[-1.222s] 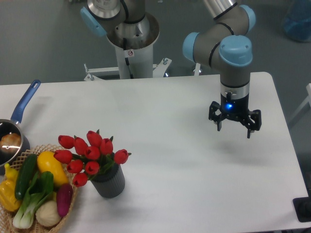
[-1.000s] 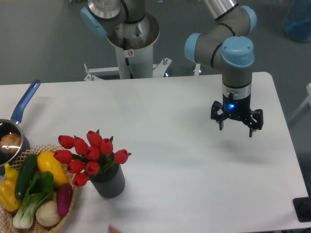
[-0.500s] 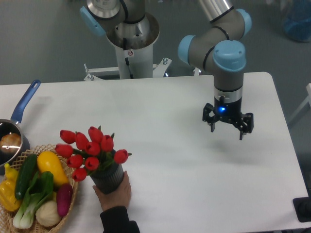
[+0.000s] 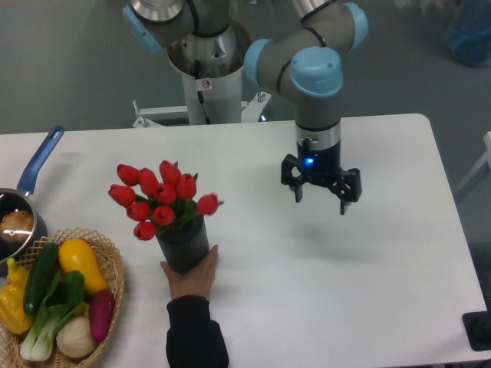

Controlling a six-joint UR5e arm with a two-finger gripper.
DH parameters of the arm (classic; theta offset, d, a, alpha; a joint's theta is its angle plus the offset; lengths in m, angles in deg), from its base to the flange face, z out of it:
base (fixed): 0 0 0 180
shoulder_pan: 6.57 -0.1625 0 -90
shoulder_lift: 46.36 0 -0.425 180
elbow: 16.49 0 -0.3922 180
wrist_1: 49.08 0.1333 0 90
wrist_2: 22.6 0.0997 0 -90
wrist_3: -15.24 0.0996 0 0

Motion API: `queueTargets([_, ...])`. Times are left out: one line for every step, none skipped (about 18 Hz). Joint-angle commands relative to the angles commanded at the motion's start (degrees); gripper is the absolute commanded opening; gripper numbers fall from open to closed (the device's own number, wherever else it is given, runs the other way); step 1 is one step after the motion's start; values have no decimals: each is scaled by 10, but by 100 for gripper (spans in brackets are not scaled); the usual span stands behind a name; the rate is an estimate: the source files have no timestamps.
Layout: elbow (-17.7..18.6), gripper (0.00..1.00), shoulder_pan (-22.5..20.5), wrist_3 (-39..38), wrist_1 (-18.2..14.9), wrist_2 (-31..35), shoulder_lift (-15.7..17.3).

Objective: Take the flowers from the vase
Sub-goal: 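Move the open gripper toward the red tulips in the grey vase, then lower the gripper onto the tulip stems and close around them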

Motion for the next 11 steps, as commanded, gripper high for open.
queueTargets([4, 100, 9, -11, 0, 0, 7])
queueTargets([7, 100, 14, -27, 0, 1, 15])
queueTargets([6, 100, 18, -37, 0, 1, 23])
queueTargets([7, 100, 19, -40, 0, 2, 30])
queueTargets([8, 100, 21, -40, -2, 4, 39])
queueTargets([11, 100, 29, -40, 0, -7, 40])
queueTargets([11, 100, 33, -40, 0, -26, 39])
queueTargets([11, 100, 36, -40, 1, -56, 38])
queueTargets([10, 100, 37, -40, 1, -83, 38])
queueTargets([10, 100, 38, -40, 1, -105, 40])
queueTargets([10, 100, 38, -40, 2, -127, 43])
